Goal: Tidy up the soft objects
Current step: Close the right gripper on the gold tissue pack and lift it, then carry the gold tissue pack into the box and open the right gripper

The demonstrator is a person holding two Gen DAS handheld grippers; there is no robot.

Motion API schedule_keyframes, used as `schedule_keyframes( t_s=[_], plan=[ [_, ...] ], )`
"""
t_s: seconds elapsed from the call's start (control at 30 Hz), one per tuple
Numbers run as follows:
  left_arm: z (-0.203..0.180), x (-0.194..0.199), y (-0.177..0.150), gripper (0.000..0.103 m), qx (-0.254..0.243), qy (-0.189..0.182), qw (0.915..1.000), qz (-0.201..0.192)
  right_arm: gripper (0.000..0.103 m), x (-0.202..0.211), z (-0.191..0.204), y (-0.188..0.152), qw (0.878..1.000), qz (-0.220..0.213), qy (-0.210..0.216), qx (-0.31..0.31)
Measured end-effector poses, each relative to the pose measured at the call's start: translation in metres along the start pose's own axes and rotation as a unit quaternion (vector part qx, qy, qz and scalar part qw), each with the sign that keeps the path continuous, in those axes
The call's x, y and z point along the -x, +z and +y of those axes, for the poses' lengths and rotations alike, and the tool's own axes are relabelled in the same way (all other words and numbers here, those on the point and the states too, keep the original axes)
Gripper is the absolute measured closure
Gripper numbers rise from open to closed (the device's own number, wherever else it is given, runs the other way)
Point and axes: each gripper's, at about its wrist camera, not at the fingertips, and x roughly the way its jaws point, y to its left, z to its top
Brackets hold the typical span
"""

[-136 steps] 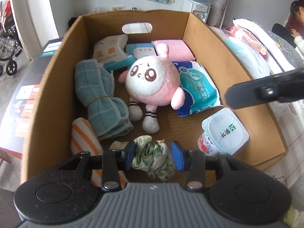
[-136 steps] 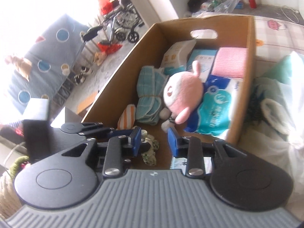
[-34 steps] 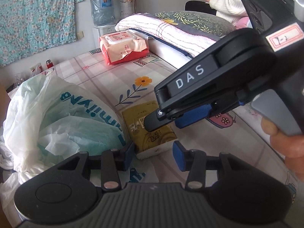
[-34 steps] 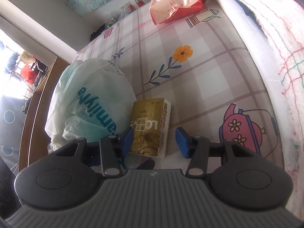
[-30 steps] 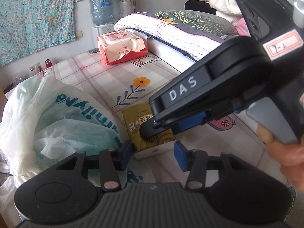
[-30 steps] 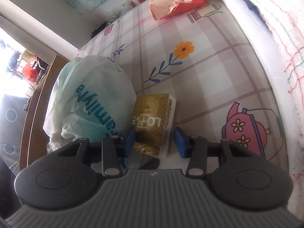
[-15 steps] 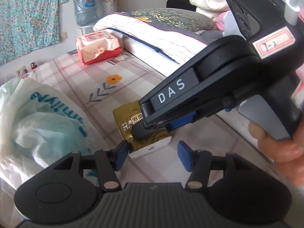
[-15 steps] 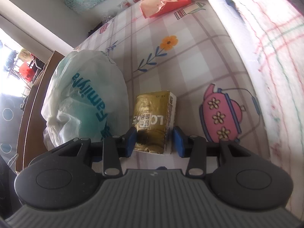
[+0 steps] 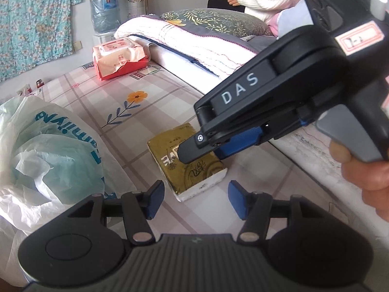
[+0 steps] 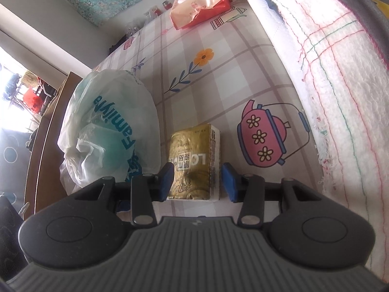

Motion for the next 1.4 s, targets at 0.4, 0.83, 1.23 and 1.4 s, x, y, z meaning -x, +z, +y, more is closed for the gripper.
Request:
schedule_keyframes(
  t_s=[0.4, 0.83, 1.23, 1.4],
  plan=[
    [0.002, -0.024, 0.01, 0.042, 0.024, 0.01, 0.9996, 0.012, 0.058, -0.016, 0.004, 0.003, 1.0, 0.001, -0.006, 0.013],
    [-0.001, 0.004, 0.016, 0.043, 0.035, 0.014, 0.999, -0.024, 0.059, 0.007, 0.018, 0.005, 0.999, -0.032, -0.01, 0.025],
    [0.008, 0.09, 0.02, 0.044, 0.054, 0.057, 0.9905, -0.113, 0.059, 0.063, 0.083, 0.006, 0.992, -0.091, 0.023, 0.085],
    [0.029, 0.133, 0.009, 0.043, 0.088, 0.093, 0.9823, -0.137, 0.059, 0.065, 0.136, 0.001, 0.985, -0.096, 0.052, 0.133]
  ],
)
